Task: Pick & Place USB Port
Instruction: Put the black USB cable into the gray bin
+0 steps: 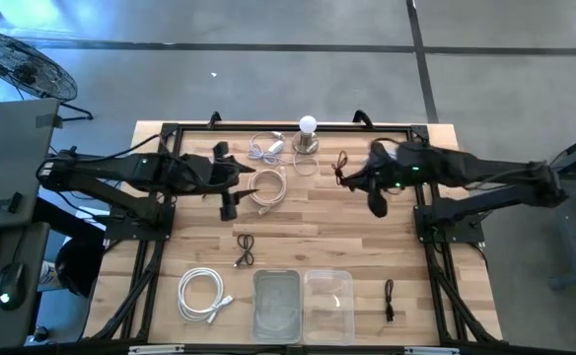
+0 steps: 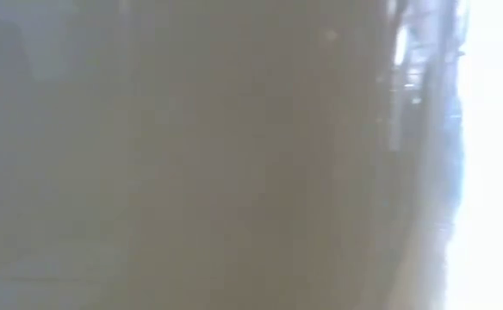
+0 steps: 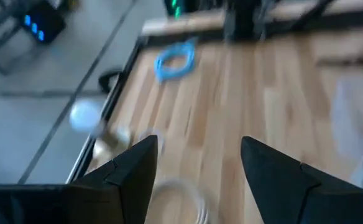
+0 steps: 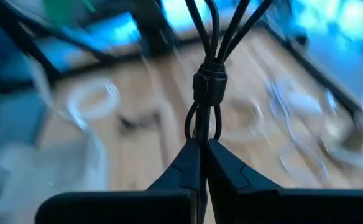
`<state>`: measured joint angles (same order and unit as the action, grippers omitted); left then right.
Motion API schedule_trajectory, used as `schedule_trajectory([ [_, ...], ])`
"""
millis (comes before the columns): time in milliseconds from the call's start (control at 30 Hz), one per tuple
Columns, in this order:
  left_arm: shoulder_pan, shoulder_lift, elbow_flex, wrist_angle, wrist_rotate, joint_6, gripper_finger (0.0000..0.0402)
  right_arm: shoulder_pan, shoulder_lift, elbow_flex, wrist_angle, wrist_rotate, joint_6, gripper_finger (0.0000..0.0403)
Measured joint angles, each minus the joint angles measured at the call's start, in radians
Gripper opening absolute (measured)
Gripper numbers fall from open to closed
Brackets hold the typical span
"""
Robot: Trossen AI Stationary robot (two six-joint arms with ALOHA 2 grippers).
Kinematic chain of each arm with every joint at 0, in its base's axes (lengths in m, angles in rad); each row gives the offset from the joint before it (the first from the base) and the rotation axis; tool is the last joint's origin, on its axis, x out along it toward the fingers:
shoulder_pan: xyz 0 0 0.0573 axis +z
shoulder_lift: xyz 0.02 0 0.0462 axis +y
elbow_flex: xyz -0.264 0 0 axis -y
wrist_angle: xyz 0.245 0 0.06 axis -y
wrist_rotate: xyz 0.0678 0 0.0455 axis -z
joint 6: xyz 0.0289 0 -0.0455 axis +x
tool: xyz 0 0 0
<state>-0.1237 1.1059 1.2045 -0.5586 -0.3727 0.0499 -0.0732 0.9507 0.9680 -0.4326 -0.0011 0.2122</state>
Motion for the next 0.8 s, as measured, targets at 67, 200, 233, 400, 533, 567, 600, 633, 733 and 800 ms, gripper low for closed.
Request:
schedule_trajectory([
  [67,0.016,0.008,0.000,0.071,0.049,0.008,0.0227,0.034,-0.015,0.000,0.065,-0.002,-0.013,0.0001],
  [200,0.064,0.025,0.000,0.202,0.200,0.007,0.0227,0.089,0.015,0.000,0.153,0.003,-0.040,0.0001],
  [233,0.076,0.031,0.000,0.230,0.224,0.012,0.0227,0.100,0.030,0.000,0.170,0.003,-0.042,0.0001],
  [400,0.118,0.052,0.000,0.337,0.356,0.032,0.0227,0.138,0.124,0.053,0.206,0.005,-0.084,0.0001],
  [533,0.125,0.084,-0.001,0.387,0.411,0.032,0.0227,0.161,0.223,0.165,0.153,0.005,-0.141,0.0000],
  [567,0.125,0.097,-0.001,0.411,0.423,0.032,0.0227,0.165,0.246,0.196,0.146,0.005,-0.153,0.0000],
  [600,0.125,0.105,0.001,0.432,0.439,0.032,0.0227,0.169,0.268,0.225,0.139,0.006,-0.166,0.0000],
  [633,0.125,0.110,0.001,0.435,0.460,0.032,0.0227,0.173,0.293,0.255,0.133,0.006,-0.179,0.0000],
  [733,0.124,0.134,0.001,0.470,0.498,0.028,0.0227,0.175,0.348,0.348,0.090,0.015,-0.219,0.0000],
  [800,0.124,0.137,-0.001,0.462,0.499,0.028,0.0227,0.175,0.379,0.402,0.030,0.016,-0.235,0.0000],
])
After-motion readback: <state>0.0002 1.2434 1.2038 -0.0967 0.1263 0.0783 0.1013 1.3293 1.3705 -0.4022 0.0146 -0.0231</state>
